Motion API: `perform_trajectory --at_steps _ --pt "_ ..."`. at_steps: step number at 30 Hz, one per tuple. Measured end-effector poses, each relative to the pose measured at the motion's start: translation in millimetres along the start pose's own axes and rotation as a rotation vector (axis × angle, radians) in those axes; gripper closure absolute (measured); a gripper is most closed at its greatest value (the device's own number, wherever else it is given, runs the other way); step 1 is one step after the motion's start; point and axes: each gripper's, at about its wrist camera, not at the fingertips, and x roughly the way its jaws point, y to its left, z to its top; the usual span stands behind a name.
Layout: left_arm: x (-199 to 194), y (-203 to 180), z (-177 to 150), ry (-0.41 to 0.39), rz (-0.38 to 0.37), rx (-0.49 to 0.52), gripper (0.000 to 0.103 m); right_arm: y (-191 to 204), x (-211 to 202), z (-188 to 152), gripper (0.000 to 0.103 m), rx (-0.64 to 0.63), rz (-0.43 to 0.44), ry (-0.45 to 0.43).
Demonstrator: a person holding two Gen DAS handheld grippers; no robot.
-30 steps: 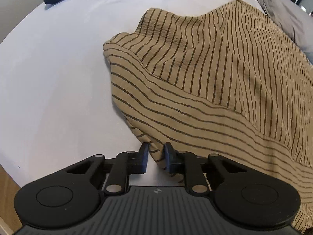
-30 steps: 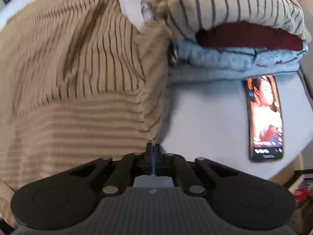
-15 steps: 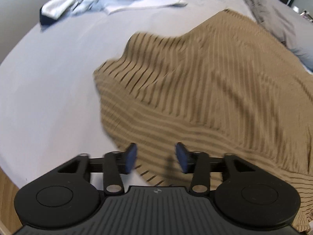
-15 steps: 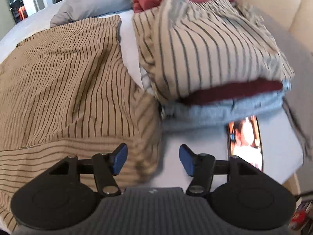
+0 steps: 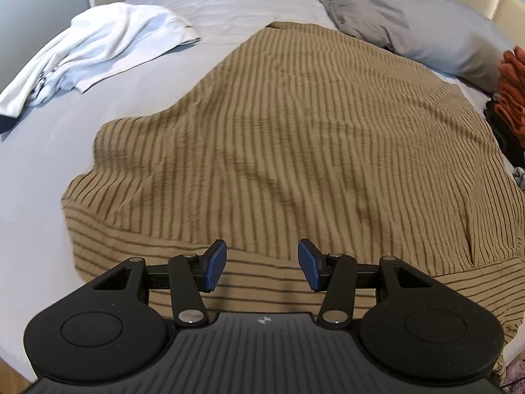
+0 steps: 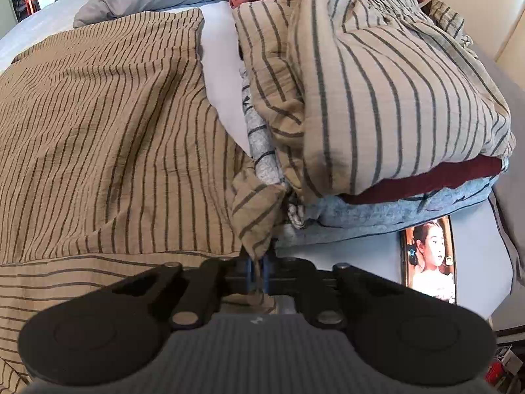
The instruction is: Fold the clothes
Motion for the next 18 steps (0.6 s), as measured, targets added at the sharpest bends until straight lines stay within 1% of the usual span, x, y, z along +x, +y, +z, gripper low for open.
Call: perform_trajectory --at_steps 3,6,11,13,16,18 --pt "3 -6 3 0.008 -0.019 0.001 0.057 5 -4 0 0.098 0.005 0.002 -0.015" --pt "9 -13 6 0.021 -0.037 0.003 0.057 23 -12 4 0.099 0.030 0.037 -0.041" --pt "7 -28 6 0.030 -0.076 0.015 0.057 64 -37 12 0.099 0.008 0.157 -0.106" --pt "6 -36 7 0.027 -0.096 0.027 0.057 87 -49 15 0.099 -0.027 0.216 -0.137" --pt "4 -47 7 0.023 -0.138 0.050 0.057 122 -62 10 0.099 -0.093 0.300 -0.161" --pt "3 -54 6 0.024 -0.172 0.063 0.057 147 -63 7 0.099 -0.143 0.346 -0.159"
